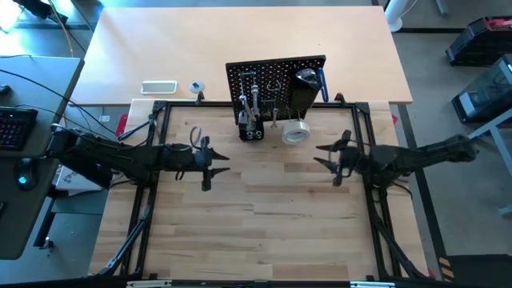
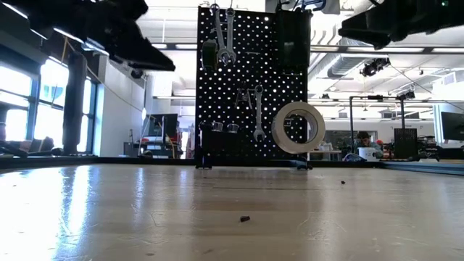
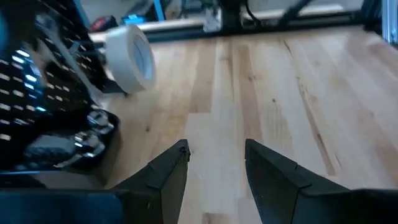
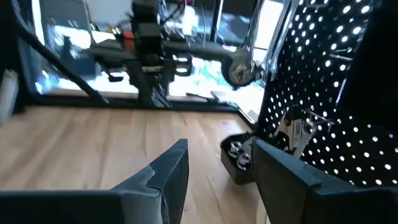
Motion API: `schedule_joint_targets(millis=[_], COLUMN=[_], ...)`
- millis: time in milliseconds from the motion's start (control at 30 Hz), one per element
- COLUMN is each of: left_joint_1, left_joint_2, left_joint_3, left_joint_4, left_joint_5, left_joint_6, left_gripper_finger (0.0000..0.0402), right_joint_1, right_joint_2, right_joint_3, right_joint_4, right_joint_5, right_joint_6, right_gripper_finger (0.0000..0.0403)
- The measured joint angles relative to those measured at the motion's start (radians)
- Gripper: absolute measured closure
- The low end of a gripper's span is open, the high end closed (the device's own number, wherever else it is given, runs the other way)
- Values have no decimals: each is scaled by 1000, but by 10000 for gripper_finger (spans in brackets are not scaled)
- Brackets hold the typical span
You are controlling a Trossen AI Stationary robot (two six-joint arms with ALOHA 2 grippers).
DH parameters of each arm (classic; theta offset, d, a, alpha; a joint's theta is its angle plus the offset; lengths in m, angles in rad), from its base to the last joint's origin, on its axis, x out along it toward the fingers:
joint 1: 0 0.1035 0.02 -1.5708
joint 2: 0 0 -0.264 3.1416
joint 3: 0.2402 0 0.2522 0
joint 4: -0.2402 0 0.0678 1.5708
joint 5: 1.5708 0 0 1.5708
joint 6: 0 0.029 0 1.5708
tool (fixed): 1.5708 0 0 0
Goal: Hang tools onto peg board
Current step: Return to Home Position
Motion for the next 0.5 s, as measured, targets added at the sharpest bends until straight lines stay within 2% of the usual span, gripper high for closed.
schedule_joint_targets(millis=[167, 367, 500], left_joint_1=[47, 142, 207], left_joint_2=[-113, -262, -376], left_joint_3=[0, -37, -110], left_joint_4=[-19, -3, 7], left_joint_5=[3, 130, 152], left_joint_6=[29, 35, 15], left_gripper_finger=[250, 250, 250], right_joint_1=[-90, -133, -142], right_joint_2=[-171, -334, -424], right_joint_3=[-53, -66, -67], right_joint_4=[-33, -121, -195], right_joint_5=[-132, -151, -151], right_joint_6=[16, 1, -1], right_gripper_finger=[236, 236, 236])
